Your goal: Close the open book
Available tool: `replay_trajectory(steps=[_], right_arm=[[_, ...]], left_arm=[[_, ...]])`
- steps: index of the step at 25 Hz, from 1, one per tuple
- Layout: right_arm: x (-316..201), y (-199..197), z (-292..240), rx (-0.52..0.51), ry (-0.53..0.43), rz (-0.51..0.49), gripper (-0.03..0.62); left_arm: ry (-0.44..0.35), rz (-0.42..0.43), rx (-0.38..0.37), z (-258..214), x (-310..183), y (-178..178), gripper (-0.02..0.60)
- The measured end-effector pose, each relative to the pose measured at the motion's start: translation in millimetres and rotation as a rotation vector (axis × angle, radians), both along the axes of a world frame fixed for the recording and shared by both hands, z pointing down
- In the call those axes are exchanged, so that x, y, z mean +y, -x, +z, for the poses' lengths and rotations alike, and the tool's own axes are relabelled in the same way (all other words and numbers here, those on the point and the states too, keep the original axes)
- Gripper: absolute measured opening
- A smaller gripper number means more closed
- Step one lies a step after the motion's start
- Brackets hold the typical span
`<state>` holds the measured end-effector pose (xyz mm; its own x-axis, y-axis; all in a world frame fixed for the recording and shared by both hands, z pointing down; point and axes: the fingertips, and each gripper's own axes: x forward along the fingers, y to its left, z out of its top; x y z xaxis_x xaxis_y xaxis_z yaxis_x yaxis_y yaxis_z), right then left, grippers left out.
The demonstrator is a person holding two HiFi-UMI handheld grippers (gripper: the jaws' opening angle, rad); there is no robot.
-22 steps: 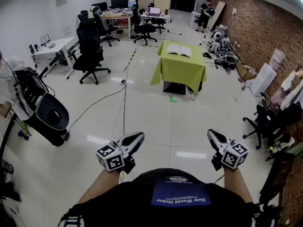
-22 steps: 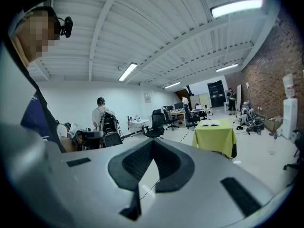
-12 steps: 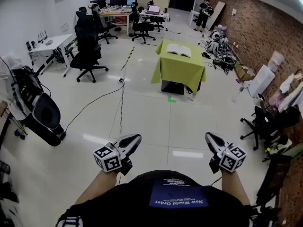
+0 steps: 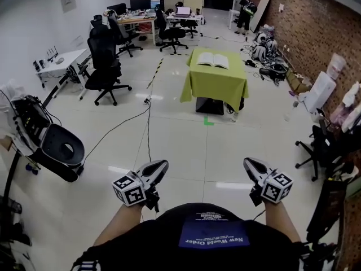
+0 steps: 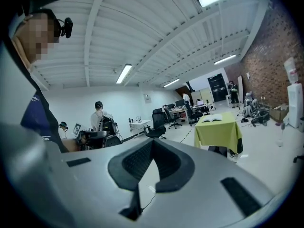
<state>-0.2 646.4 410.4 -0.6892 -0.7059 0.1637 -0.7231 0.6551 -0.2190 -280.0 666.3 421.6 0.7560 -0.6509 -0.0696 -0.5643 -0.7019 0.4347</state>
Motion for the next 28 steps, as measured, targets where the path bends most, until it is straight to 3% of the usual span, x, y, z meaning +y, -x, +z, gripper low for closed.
replay_trajectory(steps=[8, 15, 22, 28], right_arm=[[-78.4, -85.9, -29.1, 0.007, -0.038, -0.075, -0.014], [-117.0, -134.4, -28.4, -0.009, -0.046, -0.079, -0.014], [-148.3, -154.1, -19.7, -0.027, -0.028, -0.052, -0.014], [-188.0, -136.4, -23.1, 0.004, -0.045, -0.014, -0.014]], left_arm=[[-0.039, -0.047, 0.020, -33.4, -64.7, -97.0, 0.006], [-0.027, -0.055, 0.002, -34.9, -104.7, -141.1, 0.006], [-0.032, -0.025, -0.006, -41.6, -145.7, -161.2, 0.006], [-0.031, 0.014, 0.026, -34.9, -197.2, -143.4, 0.006]])
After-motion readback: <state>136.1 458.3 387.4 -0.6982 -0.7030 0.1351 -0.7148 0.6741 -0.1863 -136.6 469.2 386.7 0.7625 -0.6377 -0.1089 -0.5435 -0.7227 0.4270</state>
